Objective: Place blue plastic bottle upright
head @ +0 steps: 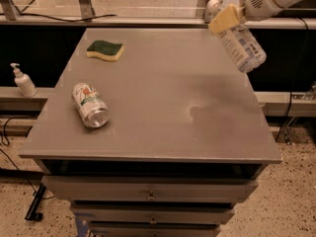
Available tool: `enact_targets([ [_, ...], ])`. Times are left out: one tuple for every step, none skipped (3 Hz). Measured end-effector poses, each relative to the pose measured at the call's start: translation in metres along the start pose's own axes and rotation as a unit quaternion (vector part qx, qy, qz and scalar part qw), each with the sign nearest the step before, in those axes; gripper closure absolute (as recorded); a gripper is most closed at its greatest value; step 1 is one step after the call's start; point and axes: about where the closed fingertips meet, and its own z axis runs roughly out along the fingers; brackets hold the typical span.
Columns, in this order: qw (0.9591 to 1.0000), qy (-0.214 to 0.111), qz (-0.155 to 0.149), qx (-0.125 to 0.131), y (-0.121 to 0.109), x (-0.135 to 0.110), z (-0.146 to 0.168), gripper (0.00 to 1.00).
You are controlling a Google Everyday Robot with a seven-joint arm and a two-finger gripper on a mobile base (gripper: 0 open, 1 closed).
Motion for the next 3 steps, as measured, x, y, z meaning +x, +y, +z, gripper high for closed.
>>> enact_targets([
  [0.9894, -0.135, -0.007, -0.052, -0.002, -0.031, -0.014, 1.00],
  [0.9574, -0.263, -0.004, -0.120, 0.006, -0.058, -0.018, 1.00],
  [0.9364, -0.303, -0.012, -0.176, 0.047, -0.086, -0.023, 1.00],
])
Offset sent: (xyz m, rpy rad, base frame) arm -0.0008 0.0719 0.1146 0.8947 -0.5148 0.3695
